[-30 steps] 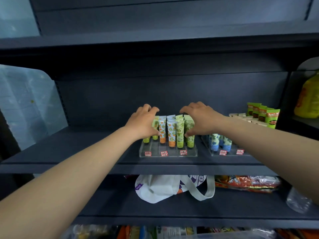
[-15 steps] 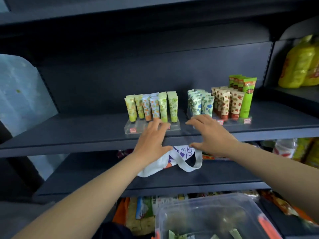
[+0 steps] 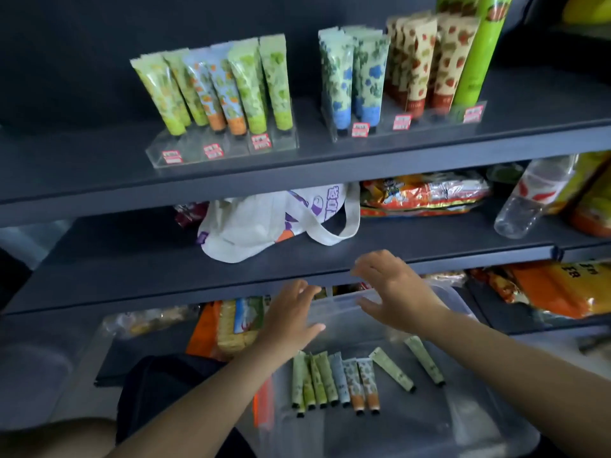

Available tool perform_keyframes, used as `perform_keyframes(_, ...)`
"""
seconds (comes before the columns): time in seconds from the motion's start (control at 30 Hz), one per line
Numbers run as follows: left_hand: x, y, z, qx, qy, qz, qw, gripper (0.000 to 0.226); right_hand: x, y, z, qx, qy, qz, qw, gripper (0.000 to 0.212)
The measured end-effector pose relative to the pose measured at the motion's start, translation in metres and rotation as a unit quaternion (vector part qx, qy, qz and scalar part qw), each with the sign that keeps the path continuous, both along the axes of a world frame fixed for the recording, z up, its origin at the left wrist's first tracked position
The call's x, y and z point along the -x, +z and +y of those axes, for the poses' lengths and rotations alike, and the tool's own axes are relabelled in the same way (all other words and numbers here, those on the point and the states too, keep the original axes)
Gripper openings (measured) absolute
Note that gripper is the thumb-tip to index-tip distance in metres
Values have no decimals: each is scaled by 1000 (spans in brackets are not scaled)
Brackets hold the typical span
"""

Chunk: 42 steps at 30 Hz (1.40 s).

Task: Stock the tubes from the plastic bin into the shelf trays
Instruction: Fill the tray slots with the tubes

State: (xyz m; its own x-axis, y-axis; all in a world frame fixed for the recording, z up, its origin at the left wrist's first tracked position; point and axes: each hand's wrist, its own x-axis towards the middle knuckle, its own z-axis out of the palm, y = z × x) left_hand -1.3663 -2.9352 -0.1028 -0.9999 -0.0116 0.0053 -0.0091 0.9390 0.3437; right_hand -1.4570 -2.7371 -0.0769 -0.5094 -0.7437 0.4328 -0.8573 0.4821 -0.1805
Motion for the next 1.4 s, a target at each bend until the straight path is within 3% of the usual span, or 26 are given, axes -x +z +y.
perform_keyframes(0.17, -5, -70, 18, -33, 30, -109, 993, 59, -3, -78, 16, -35, -62, -122, 990, 47)
perform_keyframes(0.3, -5, -110, 30, -60, 65, -192, 977, 59, -7, -131, 29, -49, -120, -242, 962, 42)
perform_keyframes(0.47, -4, -145, 46, -113, 81, -267, 954, 64, -19, -178, 40, -82, -196, -334, 918, 60)
perform_keyframes(0.57, -1, -165, 49, -133, 118, -286, 941, 60, -30, -200, 38, -97, -234, -412, 875, 56)
perform_keyframes(0.7, 6, -178, 52, -114, 189, -318, 922, 42, -40, -218, 29, -138, -268, -557, 774, 58)
perform_keyframes(0.77, 10, -183, 55, -111, 215, -330, 912, 40, -44, -225, 27, -154, -262, -594, 745, 57)
perform_keyframes(0.93, 22, -193, 51, -88, 237, -368, 895, 54, -44, -237, 22, -110, -268, -654, 699, 42)
perform_keyframes(1.03, 31, -196, 48, -31, 198, -420, 885, 37, -42, -240, 18, -97, -284, -667, 682, 36)
perform_keyframes(1.13, 40, -198, 47, -7, 189, -439, 878, 37, -42, -241, 16, -87, -292, -671, 677, 34)
perform_keyframes(1.4, 37, -206, 42, -64, 240, -386, 889, 35, -40, -246, 19, -81, -303, -684, 659, 29)
